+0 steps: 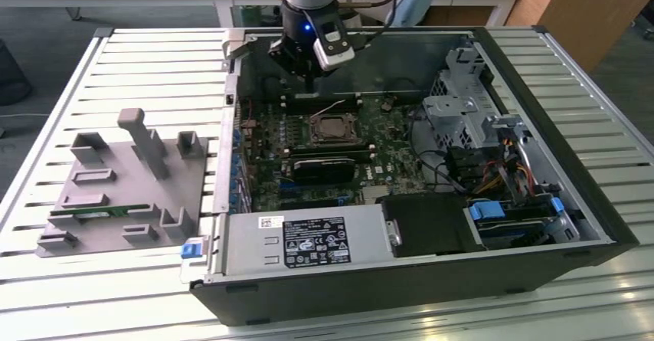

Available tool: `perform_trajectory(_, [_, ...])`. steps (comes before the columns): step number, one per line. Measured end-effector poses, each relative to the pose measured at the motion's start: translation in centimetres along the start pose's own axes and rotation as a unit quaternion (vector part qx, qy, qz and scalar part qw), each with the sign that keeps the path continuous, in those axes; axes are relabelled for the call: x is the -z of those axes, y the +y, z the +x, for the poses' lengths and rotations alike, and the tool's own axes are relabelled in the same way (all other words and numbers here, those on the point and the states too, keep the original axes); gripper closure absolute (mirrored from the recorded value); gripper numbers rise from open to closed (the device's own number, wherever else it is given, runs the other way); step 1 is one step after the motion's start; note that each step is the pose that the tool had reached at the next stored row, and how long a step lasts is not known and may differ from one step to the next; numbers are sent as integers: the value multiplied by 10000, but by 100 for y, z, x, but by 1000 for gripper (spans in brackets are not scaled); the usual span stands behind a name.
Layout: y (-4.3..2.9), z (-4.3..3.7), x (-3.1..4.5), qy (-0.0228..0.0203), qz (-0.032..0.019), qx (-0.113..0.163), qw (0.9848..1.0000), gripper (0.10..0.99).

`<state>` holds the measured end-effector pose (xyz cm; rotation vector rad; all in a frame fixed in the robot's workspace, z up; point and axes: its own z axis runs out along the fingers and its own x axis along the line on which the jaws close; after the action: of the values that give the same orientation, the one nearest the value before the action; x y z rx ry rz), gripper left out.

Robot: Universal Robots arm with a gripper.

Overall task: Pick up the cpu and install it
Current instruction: 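Install the first cpu locking lever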

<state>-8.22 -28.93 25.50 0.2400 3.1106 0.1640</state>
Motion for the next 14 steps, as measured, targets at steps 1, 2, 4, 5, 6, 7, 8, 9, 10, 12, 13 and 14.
perform_trajectory(1, [1, -11, -6, 2, 2, 4, 10000, 980])
perform_trajectory(2, [1, -21, -18, 2, 2, 13, 10000, 980])
perform_trajectory(4, [-1, -28, -45, 11, 3, 105, 9999, 980])
perform_trajectory(5, [-2, -29, -57, 17, 3, 166, 9999, 980])
perform_trajectory(6, [-3, -34, -73, 22, 3, 212, 9998, 980])
perform_trajectory(7, [-3, -42, -86, 24, 5, 231, 9997, 980])
perform_trajectory(8, [-3, -51, -97, 25, 7, 239, 9997, 980])
perform_trajectory(9, [-2, -61, -106, 26, 7, 242, 9997, 980])
perform_trajectory(10, [-2, -69, -113, 25, 7, 244, 9997, 980])
perform_trajectory(12, [2, -99, -126, 26, 7, 245, 9997, 980])
perform_trajectory(13, [4, -119, -132, 26, 7, 246, 9997, 980])
perform_trajectory(14, [7, -139, -139, 25, 7, 246, 9997, 980])
